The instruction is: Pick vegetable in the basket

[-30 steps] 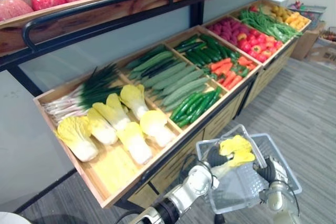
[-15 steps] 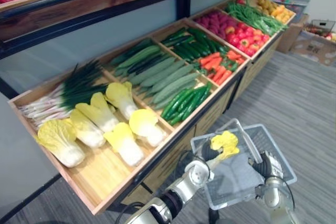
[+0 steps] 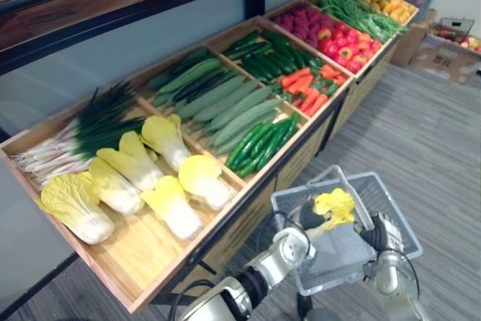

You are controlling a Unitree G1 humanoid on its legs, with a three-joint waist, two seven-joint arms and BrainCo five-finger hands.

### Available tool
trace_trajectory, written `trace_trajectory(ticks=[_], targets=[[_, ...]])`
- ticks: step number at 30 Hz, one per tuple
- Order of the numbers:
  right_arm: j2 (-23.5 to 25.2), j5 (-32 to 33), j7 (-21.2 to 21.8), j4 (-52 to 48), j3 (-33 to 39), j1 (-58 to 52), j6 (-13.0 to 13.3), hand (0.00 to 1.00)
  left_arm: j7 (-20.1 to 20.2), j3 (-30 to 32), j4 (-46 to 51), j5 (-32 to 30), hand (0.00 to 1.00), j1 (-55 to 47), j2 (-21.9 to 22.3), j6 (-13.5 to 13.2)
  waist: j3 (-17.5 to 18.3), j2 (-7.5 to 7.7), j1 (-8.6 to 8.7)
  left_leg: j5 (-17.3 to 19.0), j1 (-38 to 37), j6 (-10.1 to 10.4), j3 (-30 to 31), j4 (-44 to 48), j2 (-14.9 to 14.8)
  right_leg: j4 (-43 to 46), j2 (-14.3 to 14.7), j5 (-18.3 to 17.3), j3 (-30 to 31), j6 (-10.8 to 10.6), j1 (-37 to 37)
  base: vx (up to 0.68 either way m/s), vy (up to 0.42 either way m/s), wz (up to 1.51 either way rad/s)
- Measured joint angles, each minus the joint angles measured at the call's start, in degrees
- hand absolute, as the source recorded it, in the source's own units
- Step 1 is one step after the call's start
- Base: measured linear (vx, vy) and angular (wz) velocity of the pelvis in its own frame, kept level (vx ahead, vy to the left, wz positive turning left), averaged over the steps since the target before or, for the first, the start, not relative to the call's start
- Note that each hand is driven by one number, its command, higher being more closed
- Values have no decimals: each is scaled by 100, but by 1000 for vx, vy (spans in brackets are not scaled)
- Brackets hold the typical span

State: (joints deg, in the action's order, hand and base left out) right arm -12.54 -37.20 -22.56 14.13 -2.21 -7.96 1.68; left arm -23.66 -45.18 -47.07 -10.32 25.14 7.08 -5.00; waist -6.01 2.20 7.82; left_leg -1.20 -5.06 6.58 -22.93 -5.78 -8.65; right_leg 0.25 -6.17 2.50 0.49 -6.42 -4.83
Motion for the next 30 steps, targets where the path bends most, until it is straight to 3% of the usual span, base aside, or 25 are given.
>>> trace_trajectory(ticks=[1,15,26,30], targets=[[0,3,-15,-24,0,2,0,100,42,-63,0,4,0,6,2,-6,-17,0,4,0,2,0,0,0,0,-1,0,0,-1,0,-1,0,0,0],[5,2,-19,-42,-12,0,-14,100,595,-626,3,108,0,69,26,-159,-35,18,13,2,7,-1,21,-1,6,3,-12,-3,-17,-3,3,0,0,0],[9,0,-19,-41,31,-24,-15,100,336,-303,91,-433,0,116,58,-144,-34,15,5,-2,13,-7,69,-1,9,6,-21,-3,-58,-4,21,0,0,1],[26,0,-19,-40,261,-102,-15,100,295,-47,1240,-450,0,63,12,-158,-30,9,-48,-13,44,-22,182,-2,11,9,-37,-5,-156,-5,52,-3,-7,12]])
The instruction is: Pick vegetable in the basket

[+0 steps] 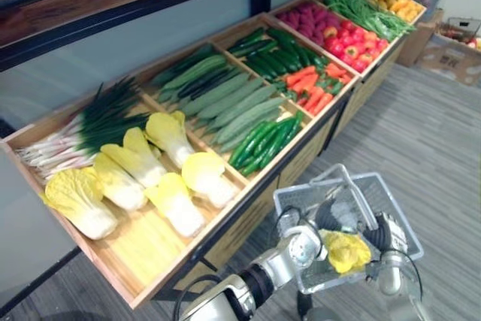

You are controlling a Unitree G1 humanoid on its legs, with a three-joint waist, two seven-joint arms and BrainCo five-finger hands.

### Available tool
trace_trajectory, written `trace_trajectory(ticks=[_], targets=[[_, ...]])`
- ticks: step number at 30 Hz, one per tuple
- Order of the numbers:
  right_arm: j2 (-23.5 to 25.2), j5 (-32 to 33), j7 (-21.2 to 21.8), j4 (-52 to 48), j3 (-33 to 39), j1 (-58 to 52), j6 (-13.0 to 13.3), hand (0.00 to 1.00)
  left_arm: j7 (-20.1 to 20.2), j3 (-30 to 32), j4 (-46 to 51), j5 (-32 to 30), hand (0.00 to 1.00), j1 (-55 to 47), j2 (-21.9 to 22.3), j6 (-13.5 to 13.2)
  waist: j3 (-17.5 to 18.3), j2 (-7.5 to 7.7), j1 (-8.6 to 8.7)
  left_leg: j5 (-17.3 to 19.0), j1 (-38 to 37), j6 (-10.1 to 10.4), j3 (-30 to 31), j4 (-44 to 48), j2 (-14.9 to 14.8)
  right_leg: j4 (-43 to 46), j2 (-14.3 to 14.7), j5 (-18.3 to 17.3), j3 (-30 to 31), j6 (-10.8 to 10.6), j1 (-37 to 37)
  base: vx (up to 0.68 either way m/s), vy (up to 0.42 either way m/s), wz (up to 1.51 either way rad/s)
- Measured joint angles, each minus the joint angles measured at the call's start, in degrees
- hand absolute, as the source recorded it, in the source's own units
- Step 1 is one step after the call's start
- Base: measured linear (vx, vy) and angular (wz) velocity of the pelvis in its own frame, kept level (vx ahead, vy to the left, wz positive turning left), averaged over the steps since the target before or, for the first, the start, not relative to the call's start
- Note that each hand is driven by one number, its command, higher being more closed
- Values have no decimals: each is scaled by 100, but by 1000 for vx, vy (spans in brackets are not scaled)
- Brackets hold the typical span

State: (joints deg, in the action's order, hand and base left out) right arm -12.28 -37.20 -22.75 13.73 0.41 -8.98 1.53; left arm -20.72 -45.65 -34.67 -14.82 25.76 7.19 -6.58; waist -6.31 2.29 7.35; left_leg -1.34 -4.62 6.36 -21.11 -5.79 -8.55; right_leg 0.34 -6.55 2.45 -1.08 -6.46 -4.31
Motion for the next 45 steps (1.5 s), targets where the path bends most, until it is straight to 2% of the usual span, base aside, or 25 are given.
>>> trace_trajectory(ticks=[1,4,7,10,12,14,16,18,22,25,28,29,30,31,33,34,35,36,37,38,39,40,41,43,45], targets=[[0,0,0,0,12,-2,0,100,-5,27,144,1,0,-25,-15,-12,1,-2,0,0,-1,0,1,0,0,1,0,0,-1,0,1,0,0,0],[1,2,0,0,203,-82,3,100,46,250,1443,312,0,-373,-273,-326,25,-42,-16,4,-17,6,33,-1,-8,-3,1,-9,-31,-7,72,-3,-7,5],[1,39,1,20,477,-226,5,100,185,676,2543,1068,0,-1061,-651,-596,65,-109,-32,2,9,4,104,-1,-13,-5,0,-10,-88,-7,79,0,-12,10],[2,132,6,197,733,-454,1,100,318,1579,3066,1860,0,-2026,-985,-742,109,-176,-155,-8,-18,-3,160,-1,-26,-23,2,-16,-161,0,155,-3,-13,10],[23,174,30,486,836,-505,-3,100,323,2249,3054,2091,0,-2704,-1091,-781,157,-186,-222,-9,-57,-2,205,0,-25,-22,2,-40,-218,36,224,-8,-15,13],[88,227,59,657,904,-551,-5,100,337,2634,3014,2117,0,-3156,-1233,-781,197,-182,-235,-26,-47,-4,297,0,-21,-18,8,-55,-307,44,267,-5,-17,20],[237,237,84,830,1022,-618,-11,100,340,3230,2739,2114,0,-3675,-1267,-780,250,-180,-347,-31,-45,-6,330,1,-5,-17,-2,-64,-344,35,284,-12,-14,12],[280,245,90,918,1049,-621,-10,100,344,3431,2439,2093,0,-3919,-1295,-740,259,-175,-374,-27,-45,-3,384,15,43,-3,-70,-81,-387,11,310,-20,25,15],[480,359,90,902,1389,-708,-2,100,554,3359,2249,2059,0,-4116,-1284,-656,201,-13,-483,-41,-85,-58,398,36,196,425,-254,-217,-414,-51,198,-22,40,12],[728,359,91,496,1536,-867,-4,100,594,3310,2281,1815,0,-4086,-1183,-655,193,90,-601,20,-91,-206,23,37,299,569,-375,-143,-115,-164,-30,-78,88,-45],[998,359,90,4,1533,-935,-3,100,567,3281,2477,1624,0,-3994,-1205,-645,205,256,-670,129,97,-334,-601,283,237,397,-279,322,168,-489,-405,-154,33,-90],[1036,366,85,-17,1533,-828,-9,100,523,3366,2513,1554,0,-3869,-1169,-641,211,36,-775,101,193,-438,-883,372,-71,423,-97,401,-4,-395,-503,-159,-71,-101],[1034,406,63,-48,1531,-834,-8,100,465,3419,2521,1440,0,-3682,-1135,-629,154,-31,-715,97,243,-446,-1009,514,-319,1421,-106,-12,-511,147,-612,-132,-76,-85],[1035,414,49,-52,1531,-843,-8,100,441,3441,2554,1412,0,-3629,-1136,-629,134,-33,-720,96,247,-448,-1051,556,-362,1881,-216,-136,-693,297,-621,-91,-71,-55],[1028,414,49,-24,1496,-827,-14,100,301,3552,2596,1349,0,-3476,-1148,-626,102,187,-740,136,261,-442,-1312,823,-466,2682,-607,-590,-992,365,-559,-111,-135,-64],[979,416,43,12,1496,-784,-9,100,269,3668,2554,1350,0,-3370,-1170,-595,46,310,-641,193,243,-353,-1299,935,-415,2845,-634,-566,-1238,331,-653,-148,-190,-52],[927,417,42,50,1492,-759,-8,100,253,3709,2541,1350,0,-3364,-1167,-568,36,318,-611,202,246,-331,-1241,909,-374,2798,-606,-531,-1309,279,-691,-166,-178,-91],[800,419,26,153,1517,-586,-9,100,236,3768,2534,1348,0,-3387,-1116,-568,139,14,-722,123,375,-381,-1125,803,-519,2121,-350,-582,-1143,238,-533,-160,-136,-108],[762,409,8,250,1538,-439,-5,100,234,3897,2505,1343,0,-3382,-1098,-578,152,12,-701,79,388,-351,-1340,852,-551,2819,-507,-1019,-1193,563,-575,-149,-141,-101],[744,410,2,312,1546,-436,-5,100,211,3936,2471,1348,0,-3341,-1078,-564,164,68,-626,56,391,-376,-1372,869,-484,3165,-682,-1259,-1207,505,-519,-114,-190,-54],[711,410,-11,443,1546,-454,-5,100,145,4008,2463,1349,0,-3317,-1094,-560,208,181,-611,29,446,-367,-1481,940,-406,3050,-885,-1538,-1150,157,-301,-92,-278,-45],[639,410,-9,524,1544,-396,-21,100,100,4077,2420,1348,0,-3281,-1128,-543,209,175,-641,-7,560,-325,-1598,1035,-456,2540,-750,-1695,-1124,-32,-232,-76,-256,-60],[592,410,-11,518,1547,-385,-26,100,92,4097,2389,1348,0,-3284,-1100,-536,202,119,-667,-61,601,-275,-1649,1040,-485,2280,-645,-1699,-1113,-40,-203,-107,-254,-67],[431,409,-23,516,1592,-498,-39,100,87,4065,2285,1348,0,-3290,-924,-529,159,-201,-613,-201,747,-234,-1752,1293,-900,1836,-250,-1556,-1117,84,-134,-99,-196,-41],[426,398,-22,522,1607,-701,-117,100,88,4034,2266,1347,0,-3329,-921,-530,148,-231,-585,-198,744,-236,-1736,1634,-1172,1862,-61,-1581,-1064,150,-76,-96,-180,-22]])
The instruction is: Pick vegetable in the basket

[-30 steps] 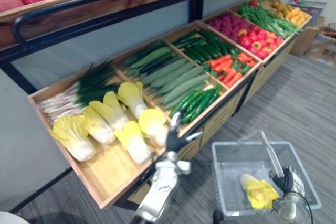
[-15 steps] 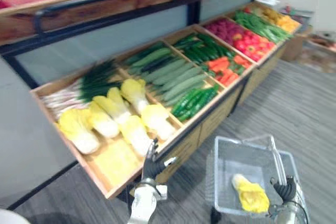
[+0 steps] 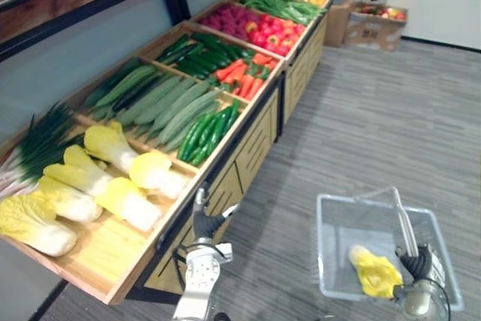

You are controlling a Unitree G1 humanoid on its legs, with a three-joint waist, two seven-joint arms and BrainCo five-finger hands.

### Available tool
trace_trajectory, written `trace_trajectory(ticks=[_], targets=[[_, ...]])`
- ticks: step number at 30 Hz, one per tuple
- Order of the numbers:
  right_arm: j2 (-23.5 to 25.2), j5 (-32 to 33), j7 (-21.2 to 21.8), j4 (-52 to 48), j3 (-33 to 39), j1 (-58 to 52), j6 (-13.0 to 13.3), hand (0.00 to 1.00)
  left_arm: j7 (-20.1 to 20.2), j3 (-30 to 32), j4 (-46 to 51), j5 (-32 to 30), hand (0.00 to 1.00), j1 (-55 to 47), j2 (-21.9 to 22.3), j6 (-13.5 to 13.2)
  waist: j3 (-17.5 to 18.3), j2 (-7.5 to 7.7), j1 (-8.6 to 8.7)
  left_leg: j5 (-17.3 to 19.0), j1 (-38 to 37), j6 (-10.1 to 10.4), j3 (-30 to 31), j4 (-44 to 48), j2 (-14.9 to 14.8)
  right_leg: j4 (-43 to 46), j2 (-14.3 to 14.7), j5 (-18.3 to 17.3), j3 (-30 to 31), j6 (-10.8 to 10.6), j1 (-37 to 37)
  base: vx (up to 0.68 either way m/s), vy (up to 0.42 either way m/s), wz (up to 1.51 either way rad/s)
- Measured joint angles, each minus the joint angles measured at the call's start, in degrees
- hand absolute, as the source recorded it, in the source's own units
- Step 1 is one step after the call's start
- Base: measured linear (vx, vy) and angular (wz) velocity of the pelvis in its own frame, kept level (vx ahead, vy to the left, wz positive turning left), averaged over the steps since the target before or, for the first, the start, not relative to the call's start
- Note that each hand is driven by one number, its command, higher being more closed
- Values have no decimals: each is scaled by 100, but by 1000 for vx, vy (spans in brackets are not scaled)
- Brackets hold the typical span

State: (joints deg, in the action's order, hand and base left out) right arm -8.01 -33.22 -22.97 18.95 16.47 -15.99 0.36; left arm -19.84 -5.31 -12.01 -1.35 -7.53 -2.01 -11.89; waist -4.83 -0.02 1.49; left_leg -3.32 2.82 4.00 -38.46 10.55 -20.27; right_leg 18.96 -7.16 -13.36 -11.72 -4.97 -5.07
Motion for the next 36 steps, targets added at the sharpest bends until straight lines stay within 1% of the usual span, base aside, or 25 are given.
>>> trace_trajectory(ticks=[1,2,3,4,5,6,7,9,10,11,12,13,15,18,19,20,21,22,23,24,25,26,28,33,36], targets=[[0,0,0,0,10,-63,-6,100,-1,4,0,0,0,-11,-17,0,-18,-6,2,0,10,0,7,159,-109,-18,38,-19,8,66,43,-87,-169,-34],[-2,1,-11,-3,66,-153,-5,100,0,29,-7,0,0,-24,-71,0,-136,-59,18,-3,45,-5,132,718,-391,-25,153,-94,62,184,205,-86,-146,-36],[-30,3,-21,-8,113,-182,-5,100,12,59,-11,4,0,-83,-63,0,-232,25,24,-18,147,-26,486,1075,-486,-20,201,-101,138,229,263,-93,-135,-38],[-49,3,-36,-15,165,-194,-5,100,18,65,-10,7,0,-139,-46,0,-227,18,23,-34,260,-34,872,1260,-462,-10,206,-91,187,257,276,-85,-75,-50],[-154,5,-58,-22,233,-177,-14,100,57,56,-5,29,0,-259,-22,-4,-228,20,3,95,417,171,2013,1535,-59,-10,154,-36,417,333,265,-46,-5,-67],[-247,6,-112,-21,223,-145,-14,100,71,57,3,42,0,-338,-23,-9,-232,19,-23,293,401,344,2557,1564,327,-14,92,-5,584,294,219,-25,37,-75],[-288,7,-153,-21,220,-123,-13,100,87,60,7,58,0,-400,-29,-13,-233,-1,-26,397,373,361,2779,1541,539,-36,75,29,684,268,201,3,79,-66],[-273,11,-189,-24,223,-88,-9,100,189,72,10,73,0,-553,-42,-13,-214,-49,-18,477,156,313,2930,1300,714,-176,137,176,927,211,151,18,71,-60],[-220,11,-187,-24,217,-90,-4,100,266,54,16,100,0,-612,-39,-14,-215,-60,-15,489,96,307,2908,1242,734,-421,150,371,1027,160,238,26,58,-52],[-200,11,-182,-24,209,-92,-4,100,297,44,26,113,0,-642,-35,-14,-212,-60,-13,495,45,307,2869,1190,741,-543,152,455,1086,137,272,45,102,-48],[-195,1,-157,-23,189,-85,-4,100,360,30,58,126,0,-676,-35,-14,-210,-65,-17,554,-74,257,2817,1049,766,-742,160,602,1200,100,355,61,121,-49],[-195,2,-150,-14,187,-87,-4,100,442,3,148,131,0,-697,-39,-19,-202,-85,-13,647,-199,211,2816,833,795,-887,168,725,1267,52,388,67,128,-43],[-194,2,-150,-14,191,-112,-2,100,524,-82,281,136,0,-677,-46,-53,-190,-104,14,744,-407,210,2787,340,849,-1056,177,882,1367,-22,363,30,170,-25],[-90,0,-150,-14,350,-108,-5,100,601,-272,297,134,0,-456,-52,-111,-186,-98,106,875,-608,349,2645,-581,956,-1007,150,981,1403,-139,21,-72,210,-6],[63,-1,-144,-11,341,-77,-5,100,612,-279,296,134,0,-417,-129,-119,-233,32,79,824,-649,323,2500,-742,1093,-919,65,1025,1564,-210,-135,-122,186,-32],[144,-4,-144,-31,335,-40,-2,100,611,-279,301,134,0,-419,-177,-122,-254,86,52,808,-679,300,2429,-768,1146,-891,32,1051,1669,-247,-185,-142,158,-64],[258,-10,-135,-34,326,-41,-3,100,611,-281,297,134,0,-433,-272,-122,-343,292,-4,827,-716,269,2261,-737,1226,-875,-29,1113,1862,-292,-247,-167,128,-63],[320,-10,-134,-33,319,-45,-4,100,611,-256,301,134,0,-422,-354,-123,-360,364,-5,946,-686,211,2158,-665,1287,-891,-90,1165,1960,-330,-275,-164,124,-55],[343,-10,-129,-33,318,-46,-6,100,610,-229,302,133,0,-416,-399,-123,-388,434,2,980,-681,201,2125,-601,1305,-936,-124,1183,1992,-344,-282,-152,102,-36],[372,-8,-112,-31,314,-64,-10,100,609,-161,310,132,0,-419,-456,-122,-419,524,-5,1007,-683,176,2041,-568,1321,-1120,-178,1125,1976,-256,-265,-90,65,-28],[371,-4,-95,-29,314,-68,-12,100,607,-111,310,132,0,-427,-465,-121,-415,533,-13,1010,-675,170,2011,-584,1317,-1209,-202,1099,1909,-215,-253,-108,88,-33],[371,0,-71,-25,240,-94,-11,100,605,-3,317,132,0,-430,-495,-124,-405,531,3,1004,-608,157,2009,-627,1280,-964,-227,1099,1635,-145,-290,-40,66,-19],[352,-1,-50,-9,194,-166,-8,100,604,74,306,133,0,-431,-513,-123,-346,622,-9,1003,-606,164,2025,-630,1306,-1000,-239,1116,1522,-174,-231,2,25,-4],[338,-8,23,118,160,-151,6,100,522,128,227,121,0,-516,-430,-129,-210,335,-14,887,-610,186,2207,-661,1295,-1273,-197,1201,1298,-239,-49,97,-8,15],[337,-10,68,215,158,-151,47,100,514,129,208,120,0,-507,-437,-126,-173,275,-9,886,-617,186,2429,-671,1296,-1432,-228,1204,1070,-243,167,90,-4,35]])
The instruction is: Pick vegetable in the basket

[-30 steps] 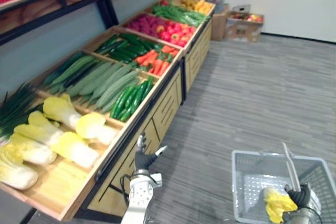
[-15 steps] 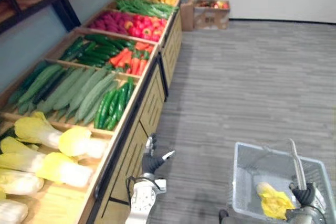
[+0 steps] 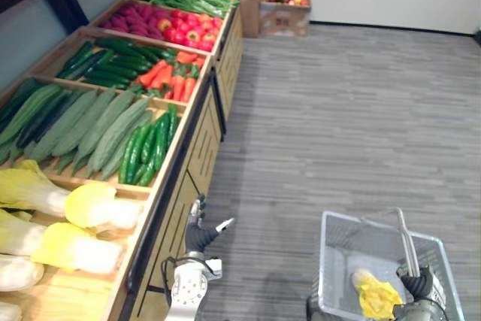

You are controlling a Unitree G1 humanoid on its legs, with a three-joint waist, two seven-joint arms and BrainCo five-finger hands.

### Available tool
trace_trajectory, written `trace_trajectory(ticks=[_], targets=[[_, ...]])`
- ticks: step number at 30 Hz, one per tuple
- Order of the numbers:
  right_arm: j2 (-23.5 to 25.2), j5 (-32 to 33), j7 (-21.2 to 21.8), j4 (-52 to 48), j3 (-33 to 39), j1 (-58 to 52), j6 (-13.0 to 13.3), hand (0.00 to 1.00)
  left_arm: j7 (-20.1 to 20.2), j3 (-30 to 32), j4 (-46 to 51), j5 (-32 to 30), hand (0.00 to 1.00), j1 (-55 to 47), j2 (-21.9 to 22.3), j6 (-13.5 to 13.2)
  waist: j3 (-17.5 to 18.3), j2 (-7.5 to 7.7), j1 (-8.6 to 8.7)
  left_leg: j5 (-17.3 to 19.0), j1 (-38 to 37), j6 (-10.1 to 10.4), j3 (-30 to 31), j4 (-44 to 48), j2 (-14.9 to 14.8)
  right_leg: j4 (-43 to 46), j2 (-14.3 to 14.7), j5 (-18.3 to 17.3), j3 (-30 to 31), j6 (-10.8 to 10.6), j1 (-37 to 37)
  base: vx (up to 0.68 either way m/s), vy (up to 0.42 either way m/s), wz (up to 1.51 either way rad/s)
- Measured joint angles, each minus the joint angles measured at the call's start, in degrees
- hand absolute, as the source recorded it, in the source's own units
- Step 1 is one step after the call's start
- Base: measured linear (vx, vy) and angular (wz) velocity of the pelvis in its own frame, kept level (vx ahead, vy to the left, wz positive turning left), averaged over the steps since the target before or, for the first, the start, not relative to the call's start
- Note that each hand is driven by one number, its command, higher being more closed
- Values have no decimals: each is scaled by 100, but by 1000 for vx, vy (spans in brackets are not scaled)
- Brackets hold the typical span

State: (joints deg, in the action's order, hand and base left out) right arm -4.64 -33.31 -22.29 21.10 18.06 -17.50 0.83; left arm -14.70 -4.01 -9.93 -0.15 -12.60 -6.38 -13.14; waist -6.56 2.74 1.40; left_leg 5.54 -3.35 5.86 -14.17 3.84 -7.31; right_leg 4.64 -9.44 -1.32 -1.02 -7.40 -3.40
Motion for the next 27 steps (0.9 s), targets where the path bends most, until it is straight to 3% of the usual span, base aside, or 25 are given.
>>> trace_trajectory(ticks=[6,10,12,13,14,15,16,17,18,20,21,23,25,27], targets=[[-6,1,3,-2,8,-35,75,100,-6,-10,-231,-4,0,2,-11,123,18,-54,7,8,202,8,534,301,-13,3,-69,-106,-587,23,319,24,-18,49],[-170,6,6,-36,15,-83,106,100,-7,-28,-240,3,0,-47,30,138,-104,-305,-31,471,419,-2,881,1100,-263,520,28,-640,-955,130,498,-58,-35,43],[-361,14,18,-148,8,-157,107,100,-6,-20,-341,6,0,-221,44,157,-136,-440,-139,631,620,-193,954,1962,-357,717,131,-895,-927,243,593,-97,-56,15],[-436,17,16,-236,19,-186,105,100,-6,-15,-358,5,0,-270,74,192,-120,-487,-136,488,918,-391,1053,2457,-342,603,123,-900,-914,257,658,-86,-50,26],[-536,21,15,-277,34,-131,106,100,-1,-12,-374,5,0,-344,185,210,-93,-547,-149,111,1292,-698,1114,2842,-304,170,174,-887,-859,271,826,-24,-129,4],[-592,24,6,-329,98,-13,114,100,-3,-13,-370,4,0,-371,269,192,-101,-684,-267,-66,1431,-634,1137,2920,-416,1010,352,-1023,-899,481,532,44,-124,-9],[-564,23,-1,-360,125,62,115,100,-4,-15,-337,5,0,-354,235,185,-157,-681,-299,-92,1452,-615,1138,2984,-381,1706,301,-1098,-983,511,333,62,-226,-1],[-509,24,-12,-437,121,118,120,100,-4,-14,-344,3,0,-278,27,171,-342,-165,-349,-113,1845,-378,1078,3455,-177,1828,-15,-1838,-1079,476,424,-17,-179,27],[-566,25,-23,-409,131,162,105,100,-1,-66,-459,5,0,-277,45,230,-359,-252,-287,40,1907,-280,1249,3288,-218,1832,70,-1874,-1113,526,436,-48,-182,24],[-628,26,-103,-406,86,247,100,100,-8,-107,-544,3,0,-394,63,290,-361,-299,-324,79,1770,-113,1345,1981,-154,1769,81,-1868,-1026,524,424,54,-12,-8],[-650,25,-124,-342,-25,347,99,100,-27,-107,-543,2,0,-423,65,290,-362,-339,-328,-51,1679,74,1344,1131,-168,1722,134,-1869,-897,518,432,127,55,-24],[-755,21,-123,-179,-251,439,90,100,-56,-113,-543,4,0,-457,106,292,-334,-433,-374,-286,1597,164,1319,822,-230,1630,189,-1909,-678,448,483,173,150,-62],[-770,8,-101,-157,-402,449,90,100,-80,-107,-535,4,0,-472,152,291,-302,-429,-419,-465,1521,173,1169,998,-157,1403,119,-1913,-404,385,582,290,246,-78],[-780,-7,-88,-121,-497,451,90,100,-84,-91,-472,5,0,-457,166,290,-120,-308,-400,-87,1580,-17,815,1266,97,1098,-203,-1791,-156,160,578,401,292,-52]])
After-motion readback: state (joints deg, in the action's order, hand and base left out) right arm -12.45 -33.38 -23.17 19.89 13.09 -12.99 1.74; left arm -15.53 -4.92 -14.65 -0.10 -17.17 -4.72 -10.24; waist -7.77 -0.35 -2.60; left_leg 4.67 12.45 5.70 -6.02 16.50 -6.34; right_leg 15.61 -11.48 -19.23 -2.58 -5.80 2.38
